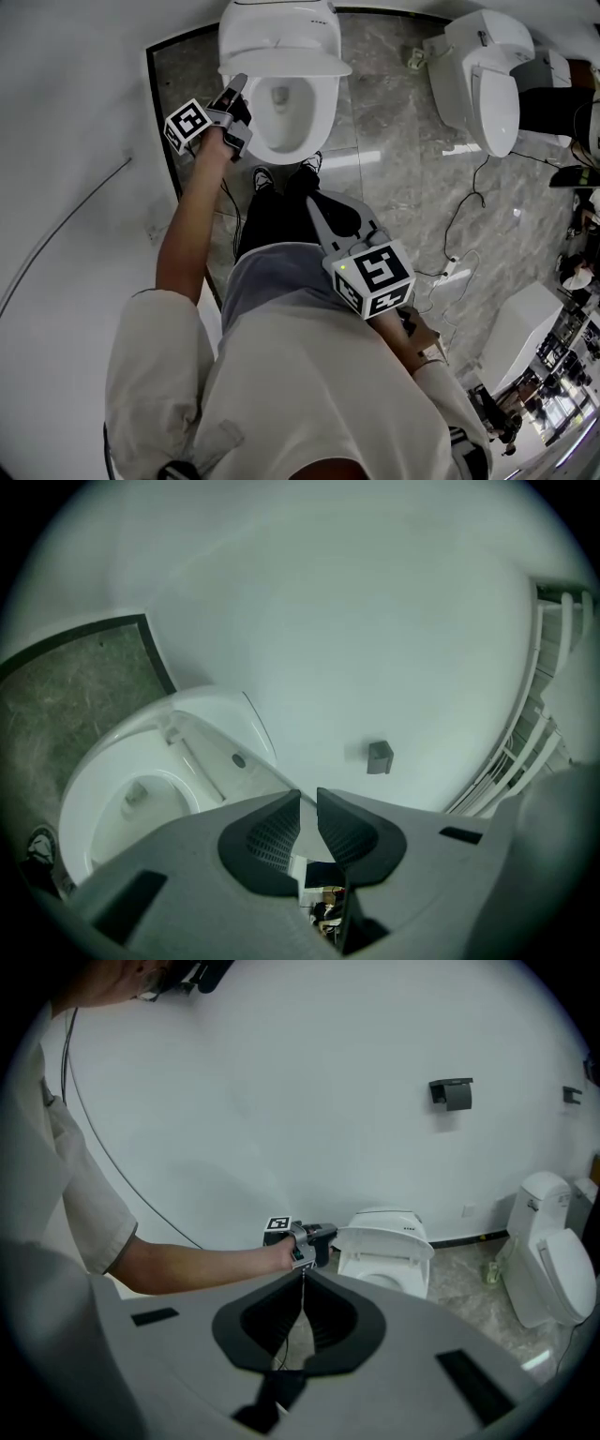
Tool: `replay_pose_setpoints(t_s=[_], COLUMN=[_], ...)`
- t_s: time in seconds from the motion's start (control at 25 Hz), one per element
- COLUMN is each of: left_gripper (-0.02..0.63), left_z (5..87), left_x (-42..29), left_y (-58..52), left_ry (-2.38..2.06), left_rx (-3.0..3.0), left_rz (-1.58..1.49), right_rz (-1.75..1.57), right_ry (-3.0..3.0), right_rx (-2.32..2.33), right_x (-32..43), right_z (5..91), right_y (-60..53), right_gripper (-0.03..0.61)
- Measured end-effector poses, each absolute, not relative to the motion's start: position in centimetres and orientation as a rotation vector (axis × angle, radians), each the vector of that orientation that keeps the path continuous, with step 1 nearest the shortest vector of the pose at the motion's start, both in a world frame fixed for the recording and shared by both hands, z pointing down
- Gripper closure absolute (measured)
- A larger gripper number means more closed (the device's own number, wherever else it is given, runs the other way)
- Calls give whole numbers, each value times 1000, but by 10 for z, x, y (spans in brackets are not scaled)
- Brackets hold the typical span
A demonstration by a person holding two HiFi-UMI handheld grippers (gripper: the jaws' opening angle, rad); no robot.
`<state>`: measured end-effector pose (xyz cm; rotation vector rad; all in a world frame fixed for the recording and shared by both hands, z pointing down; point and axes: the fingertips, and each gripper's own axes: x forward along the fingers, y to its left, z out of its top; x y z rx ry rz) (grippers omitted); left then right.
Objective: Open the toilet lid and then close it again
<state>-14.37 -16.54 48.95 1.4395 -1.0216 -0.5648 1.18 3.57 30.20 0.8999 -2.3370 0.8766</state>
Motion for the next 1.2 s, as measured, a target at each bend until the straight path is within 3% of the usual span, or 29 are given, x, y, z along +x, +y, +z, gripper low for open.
replay_pose_setpoints(t_s=[1.2], left_gripper=[580], left_z=[461], left_x=[-161], left_y=[-280], left_ry=[-1080], left_rx=[1495], left_rz=[-555], right_rz=[911], right_ry=[-2289], right_rx=[969], right_x=[42], right_z=[303], right_y=[-3], right_gripper=[568])
